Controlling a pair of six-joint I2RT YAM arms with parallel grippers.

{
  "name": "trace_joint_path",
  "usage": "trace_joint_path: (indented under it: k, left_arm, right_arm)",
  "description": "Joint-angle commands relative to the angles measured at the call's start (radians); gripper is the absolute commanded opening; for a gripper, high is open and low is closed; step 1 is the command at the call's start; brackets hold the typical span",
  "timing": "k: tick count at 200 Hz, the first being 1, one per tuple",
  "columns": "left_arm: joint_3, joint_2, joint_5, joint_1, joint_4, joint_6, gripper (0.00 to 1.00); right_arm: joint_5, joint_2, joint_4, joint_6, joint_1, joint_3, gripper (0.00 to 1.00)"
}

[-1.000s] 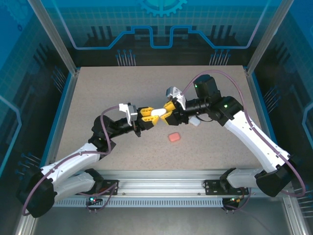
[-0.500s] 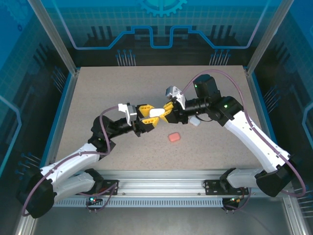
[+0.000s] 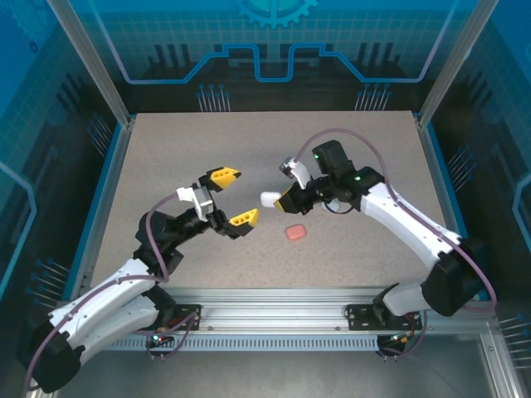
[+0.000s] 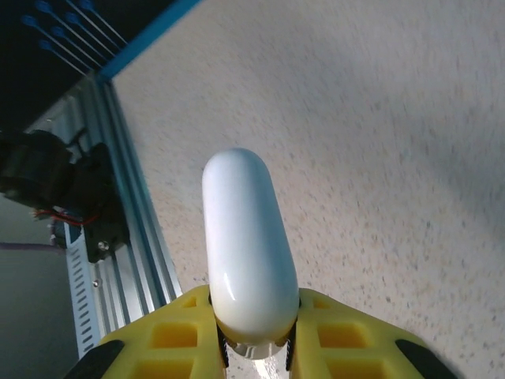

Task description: Insert wireless bluetooth earbuds into charging case

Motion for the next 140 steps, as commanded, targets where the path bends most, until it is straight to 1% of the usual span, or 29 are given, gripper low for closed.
trace_joint_path:
  k: [1, 39, 68, 140]
  left_arm:
    - [-0.009, -0.038, -0.046, -0.006, -0.041, 0.048, 0.99]
    - [-0.011, -0.042, -0.05, -0.005, -0.052, 0.05, 0.99]
    - [-0.011, -0.042, -0.049, -0.005, -0.051, 0.052, 0.99]
    - [-0.011, -0.038, -0.047, -0.005, -0.049, 0.047, 0.99]
  right_arm:
    - [0.007, 0.1, 0.029, 0.073, -0.01, -0.008, 0.2]
    - [-0.057, 0.308, 0.029, 0.086, -0.009, 0.045, 0.19]
    - [-0.054, 0.416, 0.021, 0.093, -0.007, 0.091, 0.19]
    - [-0.027, 0.577, -0.054, 0.107, -0.01, 0.164, 0.2]
